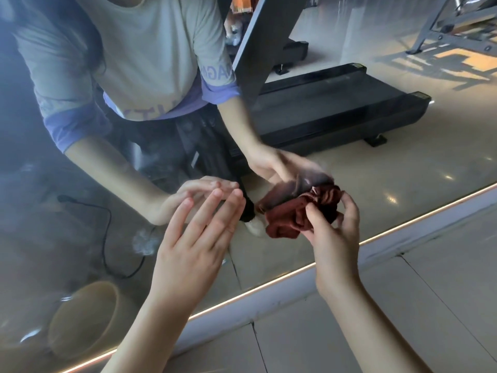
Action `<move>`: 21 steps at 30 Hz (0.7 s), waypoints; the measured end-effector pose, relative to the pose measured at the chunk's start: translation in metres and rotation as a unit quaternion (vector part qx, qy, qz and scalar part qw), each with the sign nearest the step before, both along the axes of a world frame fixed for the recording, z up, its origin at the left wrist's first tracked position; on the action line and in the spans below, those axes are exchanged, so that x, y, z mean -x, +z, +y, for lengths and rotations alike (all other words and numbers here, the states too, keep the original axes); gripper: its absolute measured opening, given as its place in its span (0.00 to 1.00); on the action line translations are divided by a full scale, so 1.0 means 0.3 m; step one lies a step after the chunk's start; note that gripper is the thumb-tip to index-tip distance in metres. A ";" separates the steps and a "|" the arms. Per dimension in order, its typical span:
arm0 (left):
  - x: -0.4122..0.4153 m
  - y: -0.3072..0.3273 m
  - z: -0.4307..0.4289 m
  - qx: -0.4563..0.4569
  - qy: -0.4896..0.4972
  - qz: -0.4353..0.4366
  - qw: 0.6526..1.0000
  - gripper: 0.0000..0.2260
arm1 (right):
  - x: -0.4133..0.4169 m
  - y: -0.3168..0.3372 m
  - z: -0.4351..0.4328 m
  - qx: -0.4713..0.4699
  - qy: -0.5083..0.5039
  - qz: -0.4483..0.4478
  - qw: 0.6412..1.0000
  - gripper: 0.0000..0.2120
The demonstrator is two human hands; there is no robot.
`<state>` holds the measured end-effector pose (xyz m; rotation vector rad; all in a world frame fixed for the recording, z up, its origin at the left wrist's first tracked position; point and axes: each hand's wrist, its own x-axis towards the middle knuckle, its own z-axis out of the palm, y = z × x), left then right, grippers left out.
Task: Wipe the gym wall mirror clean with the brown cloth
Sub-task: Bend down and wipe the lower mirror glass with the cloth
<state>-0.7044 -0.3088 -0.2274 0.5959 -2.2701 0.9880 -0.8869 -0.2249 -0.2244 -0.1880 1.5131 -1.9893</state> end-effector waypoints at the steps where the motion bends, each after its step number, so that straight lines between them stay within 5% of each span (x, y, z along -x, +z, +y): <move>1: 0.001 0.001 -0.001 0.001 0.001 -0.002 1.000 0.28 | 0.003 0.005 -0.006 -0.005 0.003 0.006 1.000 0.27; 8: 0.009 -0.005 0.004 0.003 0.011 0.007 1.000 0.27 | 0.052 0.019 0.007 0.002 0.014 -0.058 0.998 0.21; 11: 0.009 -0.006 0.000 0.003 0.013 0.005 1.000 0.27 | 0.052 0.025 0.022 0.087 0.048 -0.046 0.994 0.23; 16: 0.008 -0.005 0.003 0.003 0.011 0.002 1.000 0.28 | 0.021 0.014 -0.020 0.068 -0.025 0.196 0.978 0.23; 21: 0.004 0.002 -0.002 0.002 0.002 0.000 1.000 0.28 | 0.020 -0.021 -0.026 -0.112 -0.146 0.428 0.885 0.20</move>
